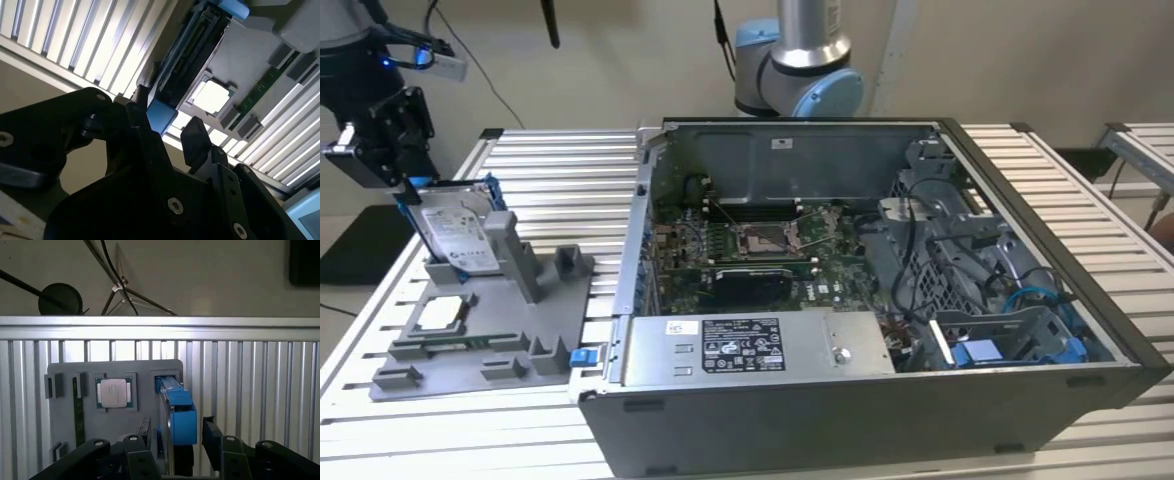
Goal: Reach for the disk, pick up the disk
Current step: 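Pick up the disk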
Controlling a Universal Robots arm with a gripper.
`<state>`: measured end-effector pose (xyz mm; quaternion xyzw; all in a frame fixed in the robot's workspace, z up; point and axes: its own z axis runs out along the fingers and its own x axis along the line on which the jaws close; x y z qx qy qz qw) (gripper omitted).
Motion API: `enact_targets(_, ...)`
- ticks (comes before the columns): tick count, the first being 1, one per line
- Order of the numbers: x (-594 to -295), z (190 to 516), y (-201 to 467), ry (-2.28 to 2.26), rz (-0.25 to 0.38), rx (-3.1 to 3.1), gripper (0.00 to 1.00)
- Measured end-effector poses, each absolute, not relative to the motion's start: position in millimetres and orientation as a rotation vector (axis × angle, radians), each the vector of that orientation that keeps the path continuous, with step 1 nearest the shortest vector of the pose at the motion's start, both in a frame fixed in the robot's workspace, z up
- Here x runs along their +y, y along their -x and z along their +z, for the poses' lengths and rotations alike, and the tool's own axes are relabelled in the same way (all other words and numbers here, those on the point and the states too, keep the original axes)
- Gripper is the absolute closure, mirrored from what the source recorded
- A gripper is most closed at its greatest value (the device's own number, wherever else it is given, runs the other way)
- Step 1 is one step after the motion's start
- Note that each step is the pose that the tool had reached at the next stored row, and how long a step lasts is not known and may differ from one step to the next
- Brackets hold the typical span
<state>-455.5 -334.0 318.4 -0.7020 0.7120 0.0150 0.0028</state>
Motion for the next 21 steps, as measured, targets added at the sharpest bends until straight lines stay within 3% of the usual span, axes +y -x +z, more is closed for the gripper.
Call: enact_targets(21, -334, 285, 456, 2.200, 0.045, 2.229, 0.00)
